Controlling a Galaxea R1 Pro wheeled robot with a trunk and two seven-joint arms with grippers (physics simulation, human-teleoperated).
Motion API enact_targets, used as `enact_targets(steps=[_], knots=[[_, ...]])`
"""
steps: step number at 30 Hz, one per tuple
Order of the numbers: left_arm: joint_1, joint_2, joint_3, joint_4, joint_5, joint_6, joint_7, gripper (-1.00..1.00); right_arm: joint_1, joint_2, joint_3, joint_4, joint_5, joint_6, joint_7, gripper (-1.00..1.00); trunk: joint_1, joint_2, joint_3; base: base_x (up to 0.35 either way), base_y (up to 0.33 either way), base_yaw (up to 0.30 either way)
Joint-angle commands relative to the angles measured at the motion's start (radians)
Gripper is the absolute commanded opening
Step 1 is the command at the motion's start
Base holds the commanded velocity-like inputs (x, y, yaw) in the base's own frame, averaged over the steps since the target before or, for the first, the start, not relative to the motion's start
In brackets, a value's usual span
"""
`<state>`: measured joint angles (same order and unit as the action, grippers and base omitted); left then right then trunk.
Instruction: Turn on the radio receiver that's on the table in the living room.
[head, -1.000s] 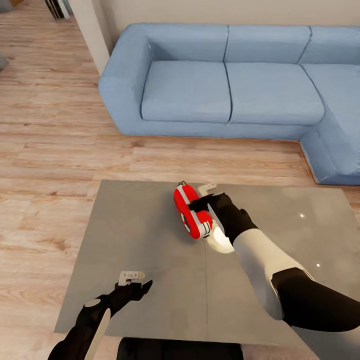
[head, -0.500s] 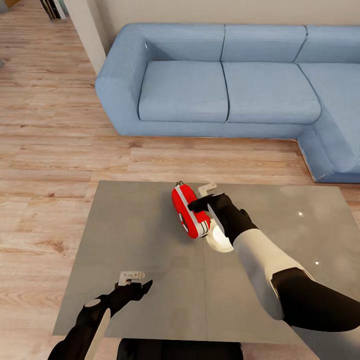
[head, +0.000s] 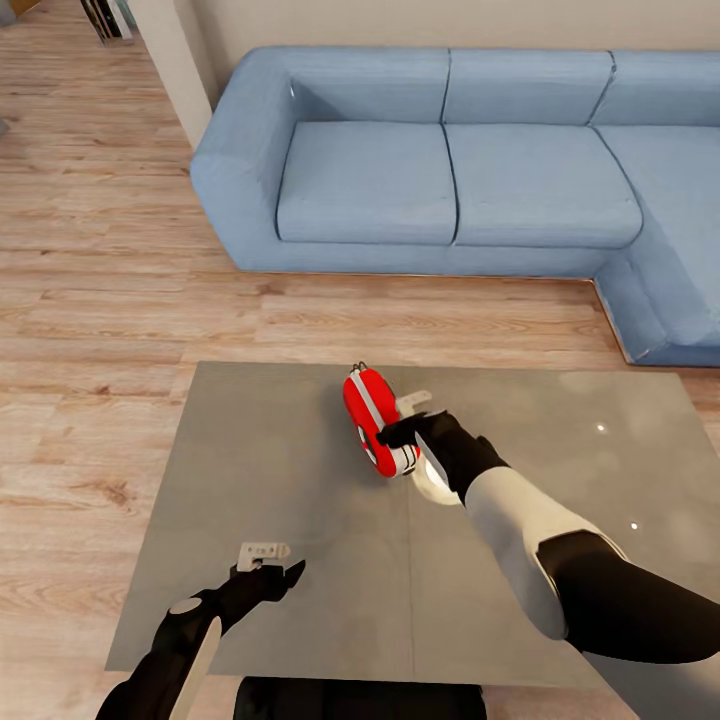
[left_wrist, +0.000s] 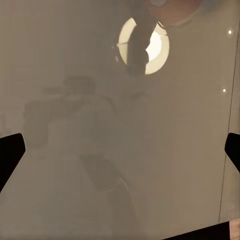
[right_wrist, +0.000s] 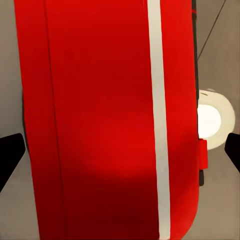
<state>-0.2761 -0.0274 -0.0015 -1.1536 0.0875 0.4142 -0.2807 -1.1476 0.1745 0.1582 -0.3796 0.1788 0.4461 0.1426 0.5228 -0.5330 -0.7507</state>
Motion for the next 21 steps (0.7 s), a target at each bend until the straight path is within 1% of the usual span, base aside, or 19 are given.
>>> enact_targets(steps=[1, 21], knots=[[0.000, 0.000, 0.000, 0.000, 0.000, 0.000, 0.000, 1.00, 0.000, 0.000, 0.000, 0.002, 0.000, -0.002, 0.000, 1.00, 0.000, 0.000, 0.000, 0.000, 0.000, 0.000], [0.000, 0.000, 0.000, 0.000, 0.000, 0.000, 0.000, 1.00, 0.000, 0.000, -0.002, 0.010, 0.001, -0.010, 0.000, 1.00, 0.000, 0.000, 0.000, 0.000, 0.000, 0.000]])
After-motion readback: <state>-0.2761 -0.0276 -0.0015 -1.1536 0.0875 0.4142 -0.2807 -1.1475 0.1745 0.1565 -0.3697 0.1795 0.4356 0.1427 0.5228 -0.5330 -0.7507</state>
